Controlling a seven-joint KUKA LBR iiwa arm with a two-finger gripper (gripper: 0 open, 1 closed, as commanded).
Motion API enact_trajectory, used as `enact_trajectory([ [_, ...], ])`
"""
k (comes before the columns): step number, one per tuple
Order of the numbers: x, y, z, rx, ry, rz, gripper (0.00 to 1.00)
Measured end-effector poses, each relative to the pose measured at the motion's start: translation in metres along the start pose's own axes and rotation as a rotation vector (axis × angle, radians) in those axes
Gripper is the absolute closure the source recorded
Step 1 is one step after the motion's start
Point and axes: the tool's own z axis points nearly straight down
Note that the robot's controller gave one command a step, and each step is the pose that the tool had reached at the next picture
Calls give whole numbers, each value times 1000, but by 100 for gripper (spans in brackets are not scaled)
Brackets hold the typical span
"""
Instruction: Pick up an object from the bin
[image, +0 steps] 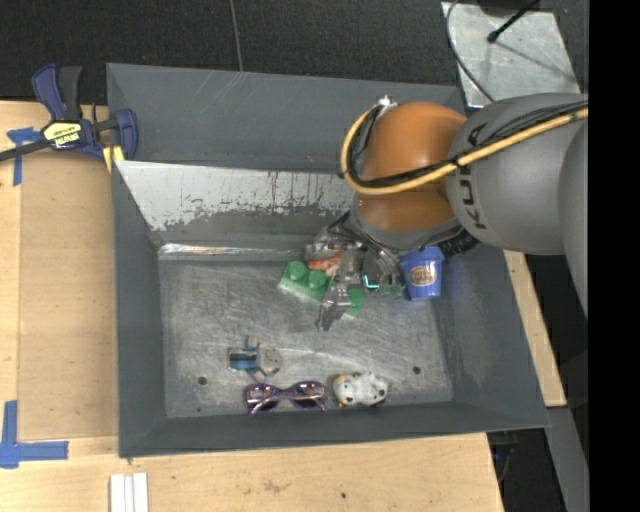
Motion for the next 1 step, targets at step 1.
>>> enact_trajectory([
  [1, -2, 0, -5, 0, -8, 2, 100],
])
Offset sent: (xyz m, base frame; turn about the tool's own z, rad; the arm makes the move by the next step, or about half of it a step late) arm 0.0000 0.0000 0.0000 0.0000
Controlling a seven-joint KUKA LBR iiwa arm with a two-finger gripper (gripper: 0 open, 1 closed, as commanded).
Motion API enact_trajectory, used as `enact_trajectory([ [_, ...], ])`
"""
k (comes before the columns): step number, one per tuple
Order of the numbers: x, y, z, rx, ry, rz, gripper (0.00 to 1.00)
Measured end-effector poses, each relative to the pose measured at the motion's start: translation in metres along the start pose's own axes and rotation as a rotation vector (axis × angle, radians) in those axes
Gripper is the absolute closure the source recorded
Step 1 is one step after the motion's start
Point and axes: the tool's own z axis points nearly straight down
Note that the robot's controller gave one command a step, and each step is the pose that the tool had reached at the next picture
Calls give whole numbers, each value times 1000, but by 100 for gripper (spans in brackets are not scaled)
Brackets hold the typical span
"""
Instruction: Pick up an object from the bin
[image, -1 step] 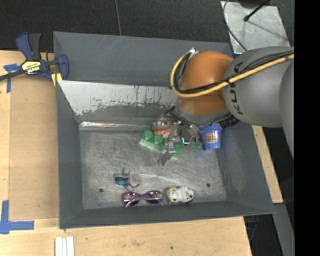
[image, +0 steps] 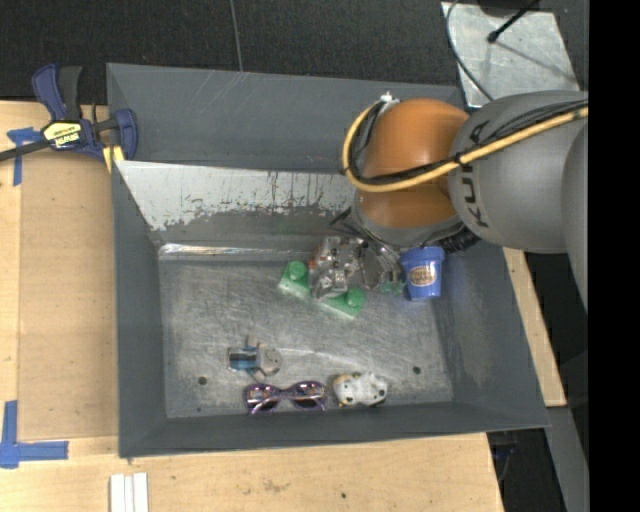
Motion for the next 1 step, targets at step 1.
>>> enact_trajectory([
  [1, 0, 0, 0, 0, 0, 0, 100],
])
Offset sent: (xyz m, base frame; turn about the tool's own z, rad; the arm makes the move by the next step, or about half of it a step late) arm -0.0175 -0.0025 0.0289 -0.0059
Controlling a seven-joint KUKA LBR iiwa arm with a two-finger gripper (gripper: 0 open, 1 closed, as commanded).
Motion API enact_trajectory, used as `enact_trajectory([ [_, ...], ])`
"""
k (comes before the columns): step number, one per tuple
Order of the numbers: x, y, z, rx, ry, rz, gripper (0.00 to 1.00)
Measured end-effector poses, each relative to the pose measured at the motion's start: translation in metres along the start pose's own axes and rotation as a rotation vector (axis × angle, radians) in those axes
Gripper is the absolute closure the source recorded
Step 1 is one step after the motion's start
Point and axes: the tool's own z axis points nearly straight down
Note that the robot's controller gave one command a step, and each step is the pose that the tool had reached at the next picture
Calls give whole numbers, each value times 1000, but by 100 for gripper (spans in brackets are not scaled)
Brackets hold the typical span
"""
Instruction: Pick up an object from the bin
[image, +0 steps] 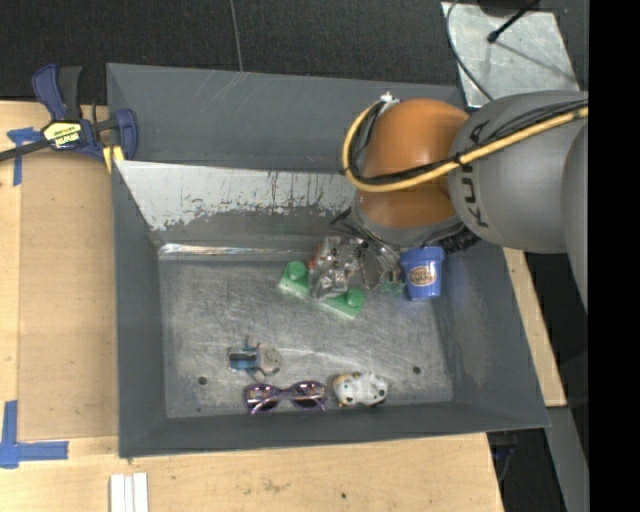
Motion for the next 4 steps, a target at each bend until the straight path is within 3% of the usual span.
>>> enact_trajectory([
  [1, 13, -2, -22, 0, 2, -4, 100],
  [2, 1, -3, -28, 0, -2, 4, 100],
  [3, 45, 24, -20, 1, -1, -14, 100],
  [4, 9, 15, -143, 0, -12, -34, 0],
])
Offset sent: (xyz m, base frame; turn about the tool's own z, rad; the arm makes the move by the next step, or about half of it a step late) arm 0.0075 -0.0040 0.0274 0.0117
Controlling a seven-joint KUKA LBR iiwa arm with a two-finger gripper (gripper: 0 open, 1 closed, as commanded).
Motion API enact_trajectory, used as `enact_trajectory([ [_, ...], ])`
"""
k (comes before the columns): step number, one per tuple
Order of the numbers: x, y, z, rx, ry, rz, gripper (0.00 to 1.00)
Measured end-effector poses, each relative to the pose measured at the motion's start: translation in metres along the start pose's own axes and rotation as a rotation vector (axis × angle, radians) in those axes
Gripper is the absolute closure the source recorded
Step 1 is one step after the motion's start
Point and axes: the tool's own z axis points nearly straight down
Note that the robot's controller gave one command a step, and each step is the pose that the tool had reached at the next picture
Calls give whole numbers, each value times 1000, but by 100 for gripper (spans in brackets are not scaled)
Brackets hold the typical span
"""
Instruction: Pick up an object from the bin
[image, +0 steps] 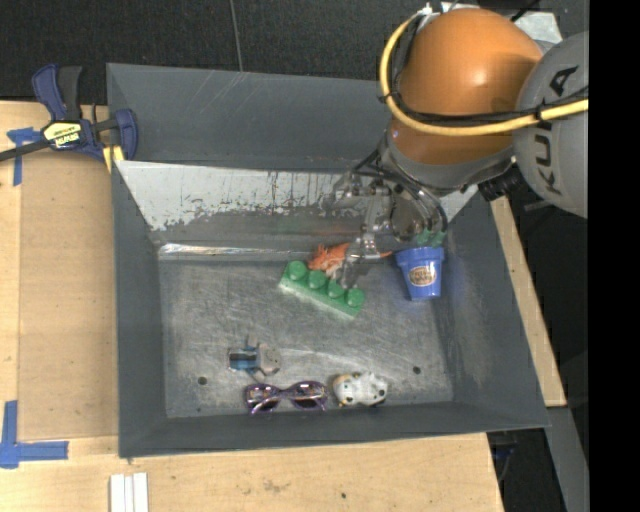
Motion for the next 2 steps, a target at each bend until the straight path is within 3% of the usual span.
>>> enact_trajectory([
  [1, 3, 0, 5, 0, 10, -1, 0],
  [2, -11, 7, 44, -1, 1, 29, 0],
])
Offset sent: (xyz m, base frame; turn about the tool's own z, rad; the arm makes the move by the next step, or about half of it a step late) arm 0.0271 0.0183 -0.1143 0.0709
